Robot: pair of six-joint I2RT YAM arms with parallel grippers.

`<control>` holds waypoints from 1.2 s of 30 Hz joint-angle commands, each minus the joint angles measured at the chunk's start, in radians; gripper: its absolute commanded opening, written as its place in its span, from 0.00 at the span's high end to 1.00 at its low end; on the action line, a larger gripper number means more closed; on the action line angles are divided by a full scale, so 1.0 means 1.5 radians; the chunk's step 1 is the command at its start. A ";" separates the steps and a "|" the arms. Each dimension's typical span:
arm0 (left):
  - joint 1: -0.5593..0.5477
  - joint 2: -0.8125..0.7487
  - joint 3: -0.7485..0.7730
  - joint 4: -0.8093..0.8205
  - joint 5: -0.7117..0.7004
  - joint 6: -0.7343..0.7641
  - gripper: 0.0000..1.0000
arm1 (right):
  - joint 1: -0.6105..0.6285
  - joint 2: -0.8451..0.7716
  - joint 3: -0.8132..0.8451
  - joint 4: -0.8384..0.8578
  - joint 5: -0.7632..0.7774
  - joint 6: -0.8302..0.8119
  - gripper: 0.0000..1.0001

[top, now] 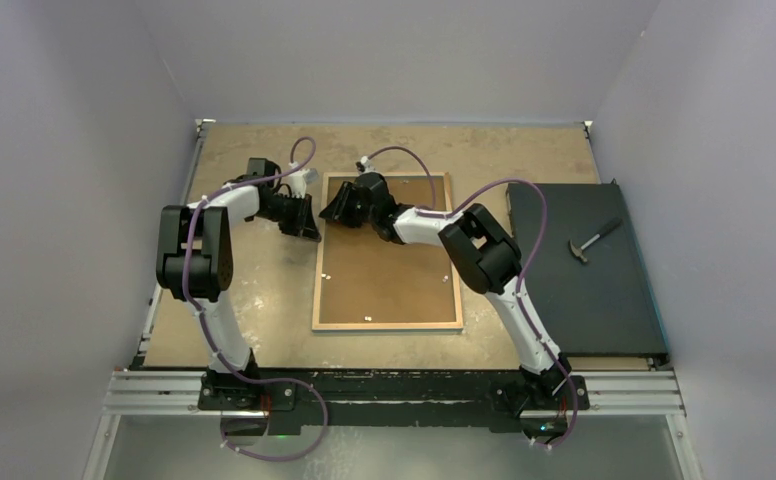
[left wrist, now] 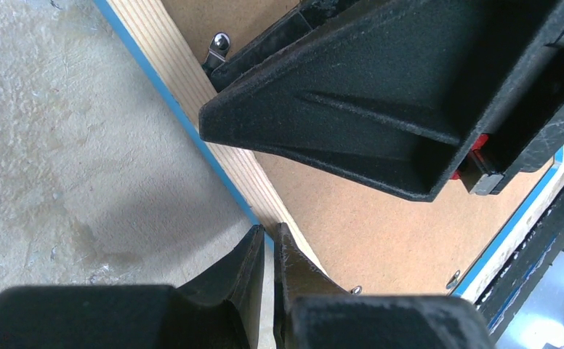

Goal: Put the photo into the frame
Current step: Install the photo frame at the center of the board.

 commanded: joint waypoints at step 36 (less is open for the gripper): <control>-0.005 -0.010 -0.034 -0.013 -0.037 0.030 0.96 | 0.035 -0.047 -0.026 -0.025 0.097 -0.046 0.51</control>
